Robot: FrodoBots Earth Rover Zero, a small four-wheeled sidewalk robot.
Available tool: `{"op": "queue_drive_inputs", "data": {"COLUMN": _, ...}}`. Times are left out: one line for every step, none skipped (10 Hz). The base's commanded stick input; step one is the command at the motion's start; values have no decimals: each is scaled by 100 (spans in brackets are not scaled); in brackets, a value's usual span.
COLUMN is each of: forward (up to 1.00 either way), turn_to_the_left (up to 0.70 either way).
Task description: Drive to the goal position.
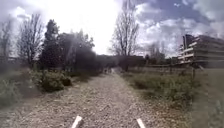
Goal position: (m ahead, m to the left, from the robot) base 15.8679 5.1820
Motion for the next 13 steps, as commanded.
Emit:
{"op": "queue_drive_inputs", "data": {"forward": 30, "turn_to_the_left": 0}}
{"op": "queue_drive_inputs", "data": {"forward": 30, "turn_to_the_left": 0}}
{"op": "queue_drive_inputs", "data": {"forward": 30, "turn_to_the_left": 0}}
{"op": "queue_drive_inputs", "data": {"forward": 30, "turn_to_the_left": 0}}
{"op": "queue_drive_inputs", "data": {"forward": 30, "turn_to_the_left": 0}}
{"op": "queue_drive_inputs", "data": {"forward": 30, "turn_to_the_left": 0}}
{"op": "queue_drive_inputs", "data": {"forward": 30, "turn_to_the_left": 0}}
{"op": "queue_drive_inputs", "data": {"forward": 30, "turn_to_the_left": 0}}
{"op": "queue_drive_inputs", "data": {"forward": 30, "turn_to_the_left": 0}}
{"op": "queue_drive_inputs", "data": {"forward": 30, "turn_to_the_left": 0}}
{"op": "queue_drive_inputs", "data": {"forward": 30, "turn_to_the_left": 0}}
{"op": "queue_drive_inputs", "data": {"forward": 30, "turn_to_the_left": 0}}
{"op": "queue_drive_inputs", "data": {"forward": 30, "turn_to_the_left": 0}}
